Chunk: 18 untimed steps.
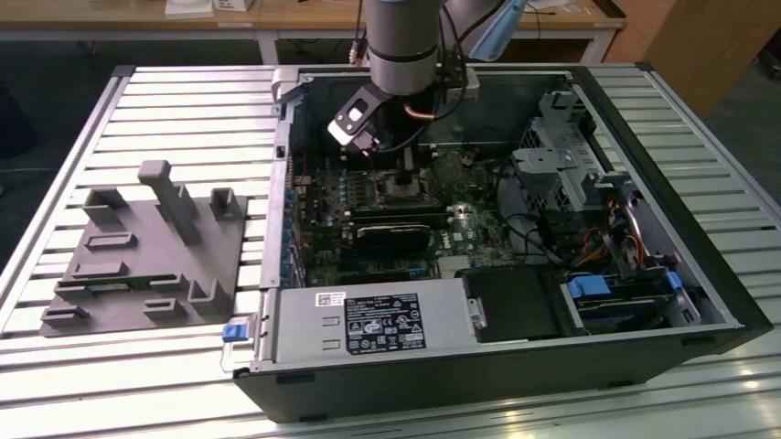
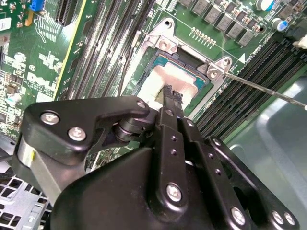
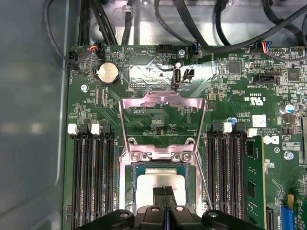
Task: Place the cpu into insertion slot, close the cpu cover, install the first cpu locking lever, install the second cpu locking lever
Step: 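Place the cpu into insertion slot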
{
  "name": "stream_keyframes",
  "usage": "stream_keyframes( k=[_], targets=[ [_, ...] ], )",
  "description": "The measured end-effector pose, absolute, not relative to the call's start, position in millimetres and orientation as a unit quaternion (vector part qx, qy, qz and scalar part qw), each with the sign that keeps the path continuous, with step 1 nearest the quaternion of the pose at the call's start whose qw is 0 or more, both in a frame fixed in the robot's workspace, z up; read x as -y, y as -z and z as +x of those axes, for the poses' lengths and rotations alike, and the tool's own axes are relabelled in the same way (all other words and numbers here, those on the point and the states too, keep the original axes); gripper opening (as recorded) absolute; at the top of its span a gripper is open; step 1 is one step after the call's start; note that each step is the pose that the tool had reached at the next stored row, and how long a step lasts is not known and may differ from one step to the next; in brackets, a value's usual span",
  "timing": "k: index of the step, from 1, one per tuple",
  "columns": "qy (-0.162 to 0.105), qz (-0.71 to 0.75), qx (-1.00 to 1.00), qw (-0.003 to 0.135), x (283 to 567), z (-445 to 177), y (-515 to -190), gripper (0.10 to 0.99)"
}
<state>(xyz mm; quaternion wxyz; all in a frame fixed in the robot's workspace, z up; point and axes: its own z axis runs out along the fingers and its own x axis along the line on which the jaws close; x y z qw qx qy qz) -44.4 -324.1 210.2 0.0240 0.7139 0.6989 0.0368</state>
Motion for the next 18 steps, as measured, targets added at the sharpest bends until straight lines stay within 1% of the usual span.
stream_keyframes(
  k=[13, 18],
  targets=[
    [-0.037, 0.714, -0.699, 0.024, 324, -44, -239, 0.106],
    [-0.037, 0.714, -0.699, 0.024, 324, -44, -243, 0.106]
  ],
)
